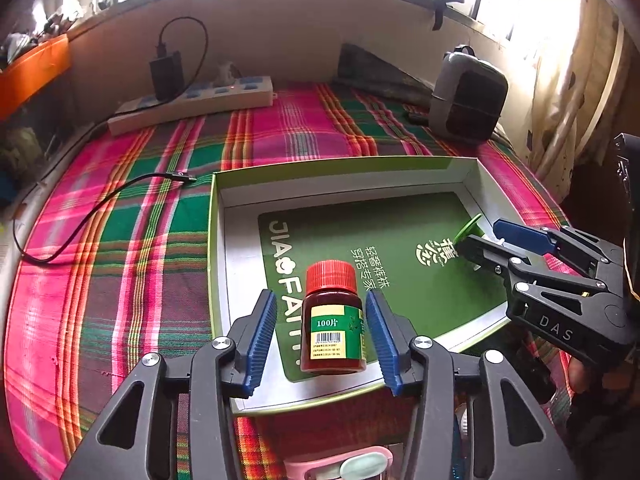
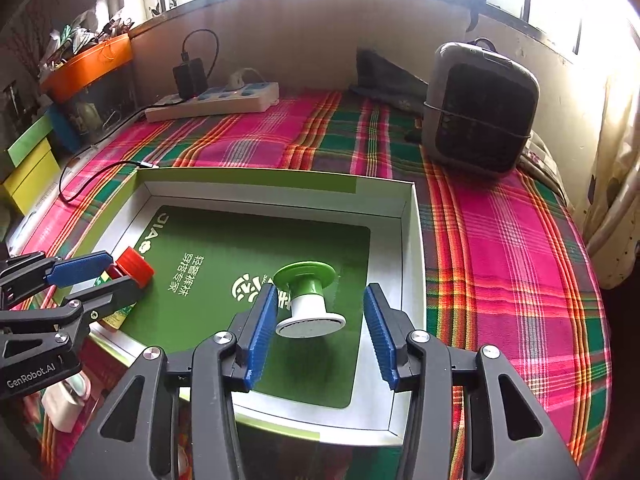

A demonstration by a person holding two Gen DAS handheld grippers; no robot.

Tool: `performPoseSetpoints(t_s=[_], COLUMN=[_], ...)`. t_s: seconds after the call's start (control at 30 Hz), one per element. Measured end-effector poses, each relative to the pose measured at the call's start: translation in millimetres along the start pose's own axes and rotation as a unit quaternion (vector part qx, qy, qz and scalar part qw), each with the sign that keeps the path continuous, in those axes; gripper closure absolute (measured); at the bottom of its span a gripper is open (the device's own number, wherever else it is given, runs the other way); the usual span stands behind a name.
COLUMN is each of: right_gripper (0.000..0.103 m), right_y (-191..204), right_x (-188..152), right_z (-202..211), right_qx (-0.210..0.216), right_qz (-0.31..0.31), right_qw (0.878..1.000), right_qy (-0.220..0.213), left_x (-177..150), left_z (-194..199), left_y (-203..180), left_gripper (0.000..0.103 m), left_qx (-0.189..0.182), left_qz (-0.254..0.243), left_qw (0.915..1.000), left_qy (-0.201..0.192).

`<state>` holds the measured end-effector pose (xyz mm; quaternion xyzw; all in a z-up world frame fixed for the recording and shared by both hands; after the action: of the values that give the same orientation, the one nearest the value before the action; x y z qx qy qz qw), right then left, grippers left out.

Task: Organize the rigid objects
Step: 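Lower both items into the tray and open both tools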

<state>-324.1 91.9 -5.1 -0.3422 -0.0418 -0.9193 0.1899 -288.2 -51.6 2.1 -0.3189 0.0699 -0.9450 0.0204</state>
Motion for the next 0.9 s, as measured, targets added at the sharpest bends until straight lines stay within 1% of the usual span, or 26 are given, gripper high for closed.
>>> performPoseSetpoints(t_s=[0.33,0.7,0.9], right_gripper=[0.057,0.057,0.057], right_y=[2.8,3.8,5.0], right_x=[-4.4,-9.1,-15.8], right_z=[11.6,36.4,49.5], right_qx=[0.002,0.007,0.008], right_qz=[-0.004,-0.011,-0.014], right_qw=[1.000,1.000,0.999], right_qy=[-0.008,-0.028,-0.034], left_x=[-5.6,-13.1,-21.7], left_z=[17.1,44.2,56.9], left_y=[-3.2,-3.5,-1.6], left_gripper=[0.057,0.057,0.057], left_qx=[-0.005,-0.003,-0.003], left_qz=[0.003,0.009,0.010], left_qw=[0.9999,0.9994,0.9992], left_qy=[-0.011,-0.034,-0.039])
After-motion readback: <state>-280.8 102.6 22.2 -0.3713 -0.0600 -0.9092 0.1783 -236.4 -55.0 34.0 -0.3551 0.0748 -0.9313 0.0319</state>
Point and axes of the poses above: each gripper's, at about its wrist camera, not at the fingertips, and z roughly against the way its jaws point, y to its left, x to its top, the point moved 3 cm from there along -z, roughly the way its jaws point, and after that the axes turned 5 degrees about z, right-handed, at the moved point
